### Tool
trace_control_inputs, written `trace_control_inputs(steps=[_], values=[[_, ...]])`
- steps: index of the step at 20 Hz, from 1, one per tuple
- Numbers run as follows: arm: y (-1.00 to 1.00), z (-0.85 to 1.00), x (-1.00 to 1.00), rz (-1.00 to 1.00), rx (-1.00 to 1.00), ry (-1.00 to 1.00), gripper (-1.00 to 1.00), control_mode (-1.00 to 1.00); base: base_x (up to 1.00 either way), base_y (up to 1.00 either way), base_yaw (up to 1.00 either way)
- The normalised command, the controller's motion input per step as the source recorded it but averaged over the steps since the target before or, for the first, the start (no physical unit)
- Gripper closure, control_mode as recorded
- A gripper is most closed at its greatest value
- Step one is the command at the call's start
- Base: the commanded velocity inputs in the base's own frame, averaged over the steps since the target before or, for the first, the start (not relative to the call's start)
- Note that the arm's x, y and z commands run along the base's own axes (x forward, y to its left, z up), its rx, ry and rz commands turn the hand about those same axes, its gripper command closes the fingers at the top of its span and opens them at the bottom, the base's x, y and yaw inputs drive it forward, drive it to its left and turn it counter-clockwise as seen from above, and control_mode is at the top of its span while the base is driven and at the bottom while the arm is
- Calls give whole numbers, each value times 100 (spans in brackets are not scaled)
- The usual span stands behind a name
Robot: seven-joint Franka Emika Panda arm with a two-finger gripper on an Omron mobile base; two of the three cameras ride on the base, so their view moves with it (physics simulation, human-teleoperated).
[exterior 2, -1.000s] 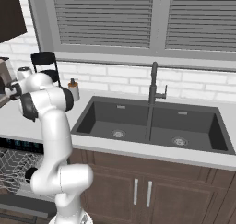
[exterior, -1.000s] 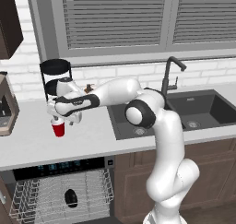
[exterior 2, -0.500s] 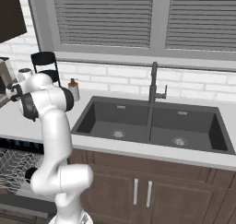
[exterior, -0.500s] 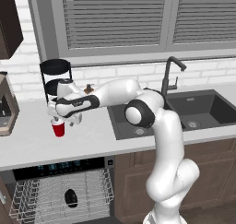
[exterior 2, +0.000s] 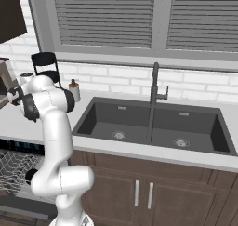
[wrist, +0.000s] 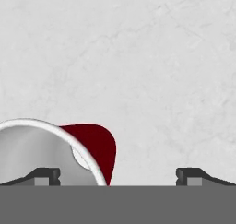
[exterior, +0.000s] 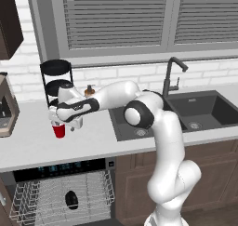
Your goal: Pick up the cup and bowl from the counter, place them in the dishwasher, and close the dishwasher door.
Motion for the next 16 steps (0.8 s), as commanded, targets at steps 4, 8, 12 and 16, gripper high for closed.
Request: trace_control_inputs(steps=[4, 8, 12, 16], values=[[0, -19, 0, 0, 0, 2, -100, -100, 0, 0, 0], [0, -16, 0, 0, 0, 6, -100, -100, 0, 0, 0], [0, -22, 0, 0, -1, 6, -100, -100, 0, 0, 0], [0, -11, 0, 0, -1, 4, -100, -100, 0, 0, 0]])
